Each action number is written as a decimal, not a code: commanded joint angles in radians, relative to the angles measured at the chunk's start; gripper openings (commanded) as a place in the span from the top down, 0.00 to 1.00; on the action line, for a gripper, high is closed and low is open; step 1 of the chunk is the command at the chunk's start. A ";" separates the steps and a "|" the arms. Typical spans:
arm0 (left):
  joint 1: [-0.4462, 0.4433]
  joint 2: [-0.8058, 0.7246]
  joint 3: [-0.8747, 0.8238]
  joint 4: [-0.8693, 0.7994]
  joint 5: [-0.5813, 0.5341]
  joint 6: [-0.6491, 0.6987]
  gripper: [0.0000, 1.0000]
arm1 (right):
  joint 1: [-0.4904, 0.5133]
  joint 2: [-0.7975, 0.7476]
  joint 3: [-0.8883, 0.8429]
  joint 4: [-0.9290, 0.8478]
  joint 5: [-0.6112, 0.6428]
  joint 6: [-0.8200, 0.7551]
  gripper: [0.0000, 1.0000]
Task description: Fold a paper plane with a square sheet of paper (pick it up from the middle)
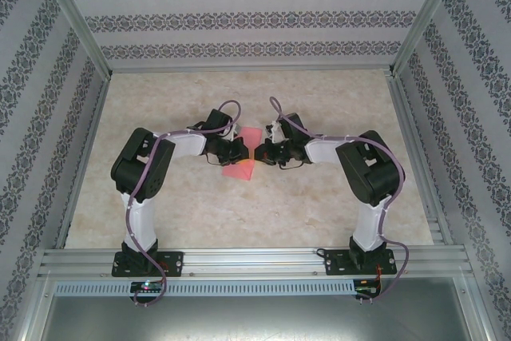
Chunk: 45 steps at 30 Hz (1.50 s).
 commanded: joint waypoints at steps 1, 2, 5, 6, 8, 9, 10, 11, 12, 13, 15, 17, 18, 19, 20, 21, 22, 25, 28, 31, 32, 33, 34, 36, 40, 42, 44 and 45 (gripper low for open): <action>0.015 0.003 -0.005 0.043 0.001 0.002 0.93 | 0.008 0.037 0.049 -0.023 0.008 -0.022 0.98; 0.015 0.003 -0.003 0.045 0.001 0.000 0.93 | 0.009 0.044 0.055 -0.030 0.010 -0.028 0.98; 0.016 0.005 -0.003 0.053 0.003 -0.002 0.93 | 0.004 0.059 0.076 -0.061 0.022 -0.051 0.98; 0.016 0.007 -0.003 0.057 0.004 -0.005 0.93 | 0.002 0.065 0.083 -0.070 0.025 -0.058 0.98; 0.016 0.008 0.000 0.060 0.006 -0.008 0.93 | -0.001 0.079 0.101 -0.092 0.031 -0.074 0.98; 0.016 0.009 0.002 0.061 0.009 -0.007 0.93 | -0.002 0.085 0.108 -0.105 0.037 -0.084 0.98; 0.016 0.008 0.006 0.059 0.010 -0.007 0.93 | -0.002 0.091 0.113 -0.115 0.041 -0.091 0.98; 0.016 0.007 0.007 0.057 0.010 -0.007 0.93 | -0.004 0.096 0.119 -0.124 0.045 -0.099 0.98; 0.016 0.006 0.008 0.056 0.011 -0.007 0.93 | -0.005 0.101 0.126 -0.134 0.052 -0.108 0.98; 0.016 0.005 0.009 0.057 0.013 -0.005 0.93 | -0.007 0.106 0.133 -0.145 0.057 -0.117 0.98; 0.016 0.003 0.012 0.053 0.015 -0.004 0.93 | -0.010 0.118 0.148 -0.163 0.063 -0.133 0.98; 0.016 0.002 0.011 0.054 0.020 -0.003 0.92 | -0.011 0.128 0.165 -0.189 0.073 -0.150 0.98; 0.016 0.000 0.010 0.054 0.024 -0.003 0.92 | -0.013 0.133 0.172 -0.200 0.077 -0.159 0.98; 0.016 -0.003 0.010 0.051 0.026 -0.002 0.92 | -0.014 0.135 0.176 -0.208 0.079 -0.166 0.98; 0.016 -0.004 0.011 0.047 0.025 0.003 0.92 | -0.016 0.139 0.178 -0.213 0.080 -0.169 0.98; 0.016 -0.012 0.012 0.039 0.024 0.008 0.92 | -0.018 0.141 0.179 -0.214 0.081 -0.175 0.98; 0.016 -0.017 0.012 0.032 0.024 0.014 0.92 | -0.019 0.144 0.181 -0.218 0.082 -0.179 0.98; 0.017 -0.030 0.020 -0.008 0.017 0.045 0.91 | -0.019 0.147 0.187 -0.227 0.084 -0.184 0.98; 0.025 -0.032 0.039 -0.079 -0.016 0.100 0.91 | -0.016 0.149 0.192 -0.234 0.080 -0.192 0.97; 0.034 -0.025 0.064 -0.121 -0.035 0.136 0.91 | -0.015 0.154 0.196 -0.241 0.076 -0.201 0.97; 0.037 -0.023 0.072 -0.128 -0.036 0.145 0.91 | -0.012 0.155 0.196 -0.242 0.074 -0.201 0.97; 0.041 -0.022 0.084 -0.138 -0.036 0.152 0.91 | -0.013 0.156 0.196 -0.245 0.074 -0.203 0.97; 0.042 -0.016 0.094 -0.149 -0.037 0.163 0.91 | -0.010 0.156 0.196 -0.246 0.074 -0.206 0.97; 0.047 -0.004 0.118 -0.171 -0.039 0.185 0.91 | -0.011 0.154 0.197 -0.246 0.074 -0.207 0.97; 0.053 0.029 0.164 -0.236 -0.075 0.238 0.91 | -0.011 0.151 0.201 -0.249 0.074 -0.209 0.97; 0.056 0.043 0.170 -0.243 -0.076 0.248 0.91 | -0.011 0.149 0.202 -0.249 0.075 -0.210 0.97; 0.056 0.052 0.176 -0.249 -0.076 0.258 0.91 | -0.011 0.149 0.207 -0.250 0.074 -0.209 0.97; 0.055 0.056 0.177 -0.253 -0.073 0.260 0.91 | -0.011 0.147 0.207 -0.251 0.074 -0.209 0.97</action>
